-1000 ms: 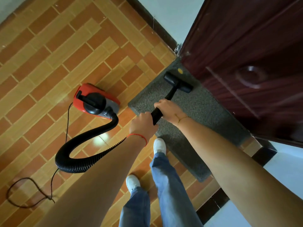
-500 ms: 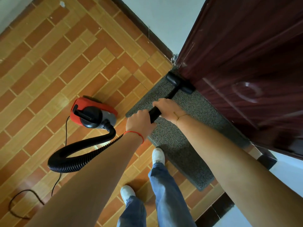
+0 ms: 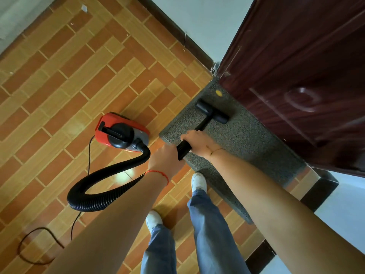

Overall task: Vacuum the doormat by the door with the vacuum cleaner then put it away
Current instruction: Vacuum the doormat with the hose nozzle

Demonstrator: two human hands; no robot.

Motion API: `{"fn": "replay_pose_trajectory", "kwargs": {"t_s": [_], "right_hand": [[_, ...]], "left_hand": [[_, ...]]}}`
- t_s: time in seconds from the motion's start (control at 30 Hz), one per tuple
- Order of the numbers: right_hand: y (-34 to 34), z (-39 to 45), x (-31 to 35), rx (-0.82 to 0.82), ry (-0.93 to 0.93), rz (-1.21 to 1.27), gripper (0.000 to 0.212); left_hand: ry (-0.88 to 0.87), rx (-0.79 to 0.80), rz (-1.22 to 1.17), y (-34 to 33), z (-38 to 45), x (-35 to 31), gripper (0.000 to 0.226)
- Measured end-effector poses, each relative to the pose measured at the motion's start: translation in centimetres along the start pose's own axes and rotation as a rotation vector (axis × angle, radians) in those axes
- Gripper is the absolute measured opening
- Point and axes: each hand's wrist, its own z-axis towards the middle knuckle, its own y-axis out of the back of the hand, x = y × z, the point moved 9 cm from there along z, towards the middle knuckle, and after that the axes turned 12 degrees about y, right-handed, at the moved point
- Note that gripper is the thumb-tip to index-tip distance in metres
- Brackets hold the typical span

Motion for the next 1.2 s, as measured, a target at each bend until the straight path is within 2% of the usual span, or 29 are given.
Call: {"fn": "replay_pose_trajectory", "kwargs": {"t_s": [0.43, 0.67, 0.93, 1.2], "right_hand": [[-9.8, 0.3, 16.5, -0.008, -0.010, 0.005, 0.022], [-13.9, -0.3, 23.0, 0.010, -0.011, 0.023, 0.022], [-15.1, -0.6, 26.2, 0.001, -0.029, 0.061, 0.014], [-14.5, -1.0, 24.8, -0.055, -0.077, 0.073, 0.016]], "left_hand": [[-0.026, -0.046, 0.103, -7.0, -7.8, 15.7, 0.027], [-0.046, -0.019, 0.151, -9.6, -11.6, 21.6, 0.028], [-0.066, -0.032, 0.202, -9.5, -13.5, 24.4, 0.023], [-0.107, -0.046, 0.249, -9.0, -12.8, 23.0, 0.023]]}}
